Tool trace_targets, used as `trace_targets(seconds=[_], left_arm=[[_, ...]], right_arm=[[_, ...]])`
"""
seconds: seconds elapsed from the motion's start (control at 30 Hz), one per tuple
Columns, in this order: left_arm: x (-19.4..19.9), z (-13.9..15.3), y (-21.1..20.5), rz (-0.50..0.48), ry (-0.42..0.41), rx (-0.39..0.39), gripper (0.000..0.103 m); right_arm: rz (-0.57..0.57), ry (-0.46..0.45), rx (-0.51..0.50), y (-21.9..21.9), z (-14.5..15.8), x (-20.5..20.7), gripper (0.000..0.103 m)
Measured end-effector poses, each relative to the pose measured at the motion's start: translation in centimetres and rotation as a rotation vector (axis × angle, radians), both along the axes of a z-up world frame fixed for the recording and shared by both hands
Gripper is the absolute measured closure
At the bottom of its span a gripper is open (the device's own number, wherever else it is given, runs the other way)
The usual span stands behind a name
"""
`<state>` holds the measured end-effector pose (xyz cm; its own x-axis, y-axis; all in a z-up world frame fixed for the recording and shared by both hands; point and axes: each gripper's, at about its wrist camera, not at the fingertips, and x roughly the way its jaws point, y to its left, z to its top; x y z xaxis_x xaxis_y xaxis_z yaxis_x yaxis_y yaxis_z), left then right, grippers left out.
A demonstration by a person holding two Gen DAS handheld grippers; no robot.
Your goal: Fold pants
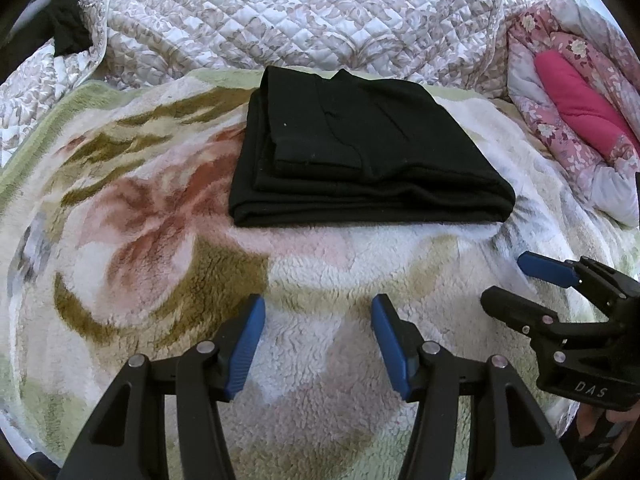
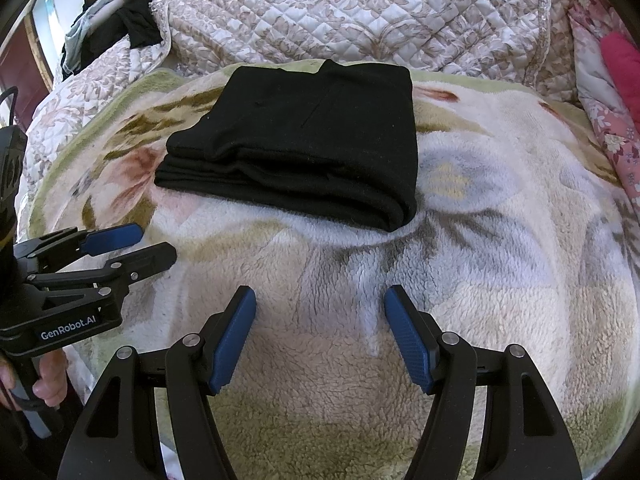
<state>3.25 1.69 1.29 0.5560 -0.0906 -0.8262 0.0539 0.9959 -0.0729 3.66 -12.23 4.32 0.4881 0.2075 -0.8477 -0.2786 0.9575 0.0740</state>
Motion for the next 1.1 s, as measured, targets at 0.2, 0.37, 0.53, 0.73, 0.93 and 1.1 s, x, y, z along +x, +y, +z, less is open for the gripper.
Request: trace_targets(seconds=[0.2,0.37,0.53,0.73,0.93,1.1], left_arm=[[-0.23,0.26,0.17,0.013,0.002,0.022,0.045],[-0.29,0.31,0.29,0.01,0.002,0.025,0.045],[-0.35,0.19,0.18,0.007,0.0,0.034,0.044],[-0.24,0.01,0.05,0.006,0.0,0.039,0.043],[-0.18,-0.08,0.0,0.006,0.001,0.038,0.042],[-0.22,-0.13,-0.02,0.005,0.0,0.04,0.042]], right_arm=[[-0.006,-0.006,0.0,-0.03,0.34,-0.11,0.036],[-0.014,-0.013,-0.01,-0.3,0.42,-0.11,0.036],[-0.009,-0.012,-0.025,-0.26,0.31,-0.15,0.036],[-0.006,-0.007,-0.021,-0.44,0.08,0.02,0.036],[-0.003,-0.008,-0.023,-0.46,0.03,0.1,0.034],[0.0,-0.01,-0.027,-0.26,0.01,-0.05,0.033]])
